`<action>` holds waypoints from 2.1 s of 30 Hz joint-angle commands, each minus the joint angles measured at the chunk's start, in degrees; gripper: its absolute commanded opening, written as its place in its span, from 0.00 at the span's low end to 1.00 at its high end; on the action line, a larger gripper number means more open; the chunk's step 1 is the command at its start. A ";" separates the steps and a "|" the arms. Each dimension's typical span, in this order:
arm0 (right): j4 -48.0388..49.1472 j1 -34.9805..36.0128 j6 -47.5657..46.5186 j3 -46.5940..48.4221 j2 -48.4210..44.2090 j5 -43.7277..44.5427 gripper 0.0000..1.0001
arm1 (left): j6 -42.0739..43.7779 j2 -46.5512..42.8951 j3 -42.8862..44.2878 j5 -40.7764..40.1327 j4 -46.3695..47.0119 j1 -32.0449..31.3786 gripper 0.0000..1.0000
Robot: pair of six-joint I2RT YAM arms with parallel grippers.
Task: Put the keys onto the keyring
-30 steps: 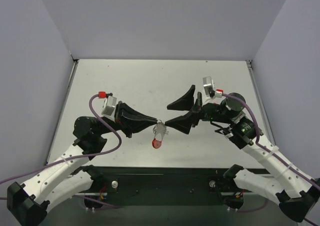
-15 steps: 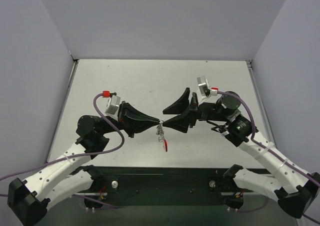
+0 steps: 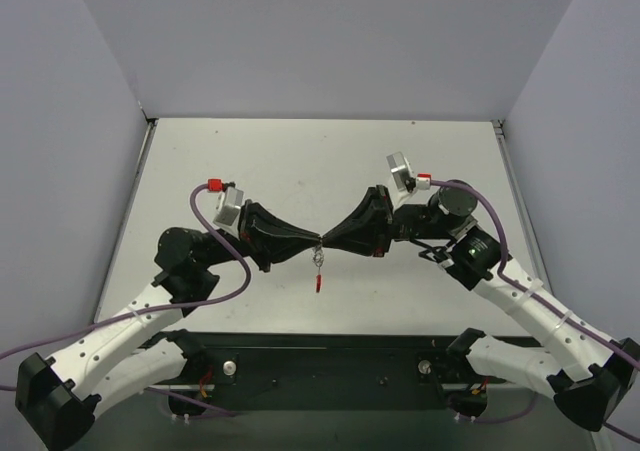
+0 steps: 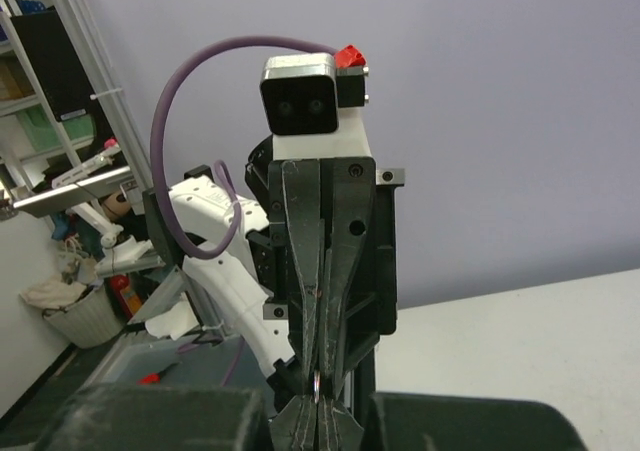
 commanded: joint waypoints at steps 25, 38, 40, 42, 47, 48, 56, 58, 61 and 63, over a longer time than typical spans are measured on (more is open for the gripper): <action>-35.90 0.11 -22.21 16.04 2.51 -0.14 0.00 | 26.98 -1.11 25.82 -1.30 -58.44 -0.93 0.63; -48.04 1.34 -26.61 22.11 6.38 2.76 0.00 | 26.11 4.27 27.50 5.13 -58.98 -1.37 0.60; -48.48 1.34 -26.61 22.47 6.73 2.76 0.00 | 25.75 4.80 27.15 5.74 -58.02 -1.72 0.59; -48.83 1.52 -26.70 22.82 6.90 2.76 0.00 | 25.49 5.32 26.89 5.66 -56.96 -2.25 0.59; -49.53 1.87 -26.87 23.26 7.35 2.76 0.00 | 25.66 7.78 27.67 5.04 -56.52 -4.62 0.57; -49.53 1.87 -26.96 23.35 7.34 2.85 0.00 | 25.93 8.14 27.94 4.87 -56.60 -5.06 0.57; -49.62 2.05 -27.22 23.35 7.26 2.68 0.00 | 26.72 10.51 28.99 3.11 -56.34 -6.91 0.49; -49.62 2.05 -27.40 23.09 7.17 2.76 0.00 | 26.81 10.60 29.17 2.84 -56.43 -6.91 0.47; -49.62 2.05 -27.49 22.82 6.91 3.20 0.00 | 27.07 10.16 29.17 1.71 -56.60 -6.91 0.43; -49.62 2.05 -27.58 22.64 6.82 3.03 0.00 | 27.42 9.55 29.08 0.56 -57.13 -6.99 0.43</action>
